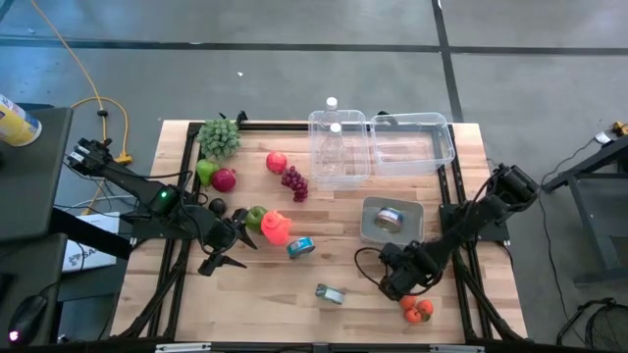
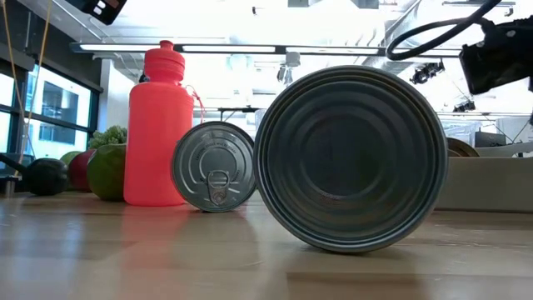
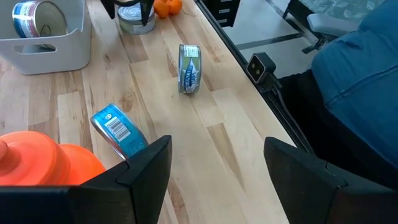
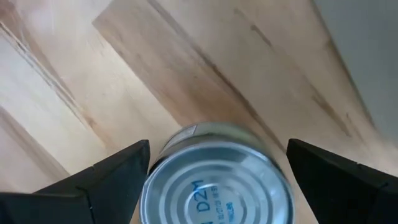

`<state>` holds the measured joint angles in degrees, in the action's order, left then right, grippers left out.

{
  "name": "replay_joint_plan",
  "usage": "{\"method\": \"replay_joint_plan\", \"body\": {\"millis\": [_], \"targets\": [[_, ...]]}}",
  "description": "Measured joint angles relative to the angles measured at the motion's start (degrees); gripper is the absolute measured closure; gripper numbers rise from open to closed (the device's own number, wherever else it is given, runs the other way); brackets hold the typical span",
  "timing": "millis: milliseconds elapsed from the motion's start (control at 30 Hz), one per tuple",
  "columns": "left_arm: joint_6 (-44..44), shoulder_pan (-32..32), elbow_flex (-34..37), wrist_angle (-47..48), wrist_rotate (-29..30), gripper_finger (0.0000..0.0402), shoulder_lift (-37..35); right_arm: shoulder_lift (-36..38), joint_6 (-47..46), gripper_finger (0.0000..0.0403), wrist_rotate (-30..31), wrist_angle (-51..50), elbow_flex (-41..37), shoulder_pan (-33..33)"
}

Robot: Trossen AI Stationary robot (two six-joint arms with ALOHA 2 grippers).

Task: Pick & Place Food Item
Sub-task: Put the right green tuna can into the gray bin

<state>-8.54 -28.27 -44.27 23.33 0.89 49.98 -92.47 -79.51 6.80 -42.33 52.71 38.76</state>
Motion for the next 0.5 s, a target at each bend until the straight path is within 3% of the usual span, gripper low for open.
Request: {"method": "replay_joint_plan", "body": {"millis": [133, 300, 500], "targets": [[0.0, 0.0, 0.0, 0.0, 0.0, 0.0156, 0.0, 0.1, -2.0, 0.0034, 0.6, -0.2, 0.0, -0.6], [0.0, 0.0, 0.0, 0.0, 0.0, 0.0156, 0.0, 0.1, -3.9, 0.0034, -5.0, -0.3, 0.1, -1.4], [0.0, 0.0, 0.0, 0.0, 0.0, 0.0156, 0.0, 0.2, -2.8, 0.0034, -5.6, 0.2, -0.5, -1.3]]}}
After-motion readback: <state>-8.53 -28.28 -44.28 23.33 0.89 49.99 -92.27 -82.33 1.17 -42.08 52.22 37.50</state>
